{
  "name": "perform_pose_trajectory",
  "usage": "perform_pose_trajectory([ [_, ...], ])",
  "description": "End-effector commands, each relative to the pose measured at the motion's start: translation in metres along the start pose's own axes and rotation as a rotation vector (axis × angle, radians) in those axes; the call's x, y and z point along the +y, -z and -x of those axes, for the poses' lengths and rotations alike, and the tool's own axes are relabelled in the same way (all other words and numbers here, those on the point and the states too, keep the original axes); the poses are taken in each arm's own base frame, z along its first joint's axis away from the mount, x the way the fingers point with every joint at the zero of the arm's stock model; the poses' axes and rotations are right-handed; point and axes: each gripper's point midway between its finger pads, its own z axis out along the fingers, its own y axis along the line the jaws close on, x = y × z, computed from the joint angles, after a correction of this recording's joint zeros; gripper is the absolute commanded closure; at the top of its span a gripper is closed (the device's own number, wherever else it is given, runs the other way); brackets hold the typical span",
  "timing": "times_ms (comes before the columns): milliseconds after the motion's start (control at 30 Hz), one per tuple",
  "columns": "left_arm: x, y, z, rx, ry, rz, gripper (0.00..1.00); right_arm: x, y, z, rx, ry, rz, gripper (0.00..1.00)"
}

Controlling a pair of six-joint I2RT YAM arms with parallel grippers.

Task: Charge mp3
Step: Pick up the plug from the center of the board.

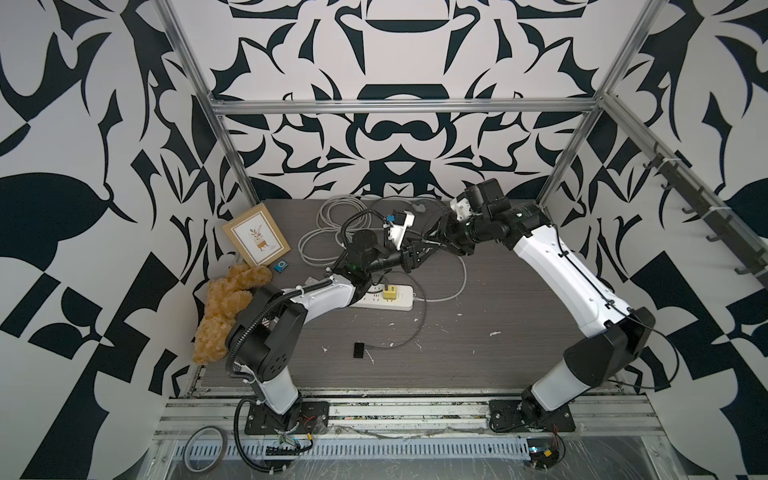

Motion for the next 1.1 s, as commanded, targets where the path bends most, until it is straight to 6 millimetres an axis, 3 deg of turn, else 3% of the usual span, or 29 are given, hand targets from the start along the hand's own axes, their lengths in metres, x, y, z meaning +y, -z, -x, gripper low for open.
perform_pose_trajectory([
  [0,-0.001,0.0,0.006,-0.014,-0.056,-0.004,0.93,0.017,0.02,-0.003,-0.003,0.008,0.093,0.49],
  [200,-0.001,-0.001,0.002,0.003,-0.067,-0.001,0.95,0.02,0.023,0.002,-0.005,-0.004,0.111,0.44],
  [867,-0.018,-0.003,-0.006,0.029,-0.105,-0.057,0.99,-0.001,0.002,0.009,0.028,-0.028,0.052,0.45],
  [1067,-0.016,-0.003,-0.01,0.034,-0.099,-0.049,1.0,-0.003,0.004,0.012,0.01,-0.033,0.05,0.53],
])
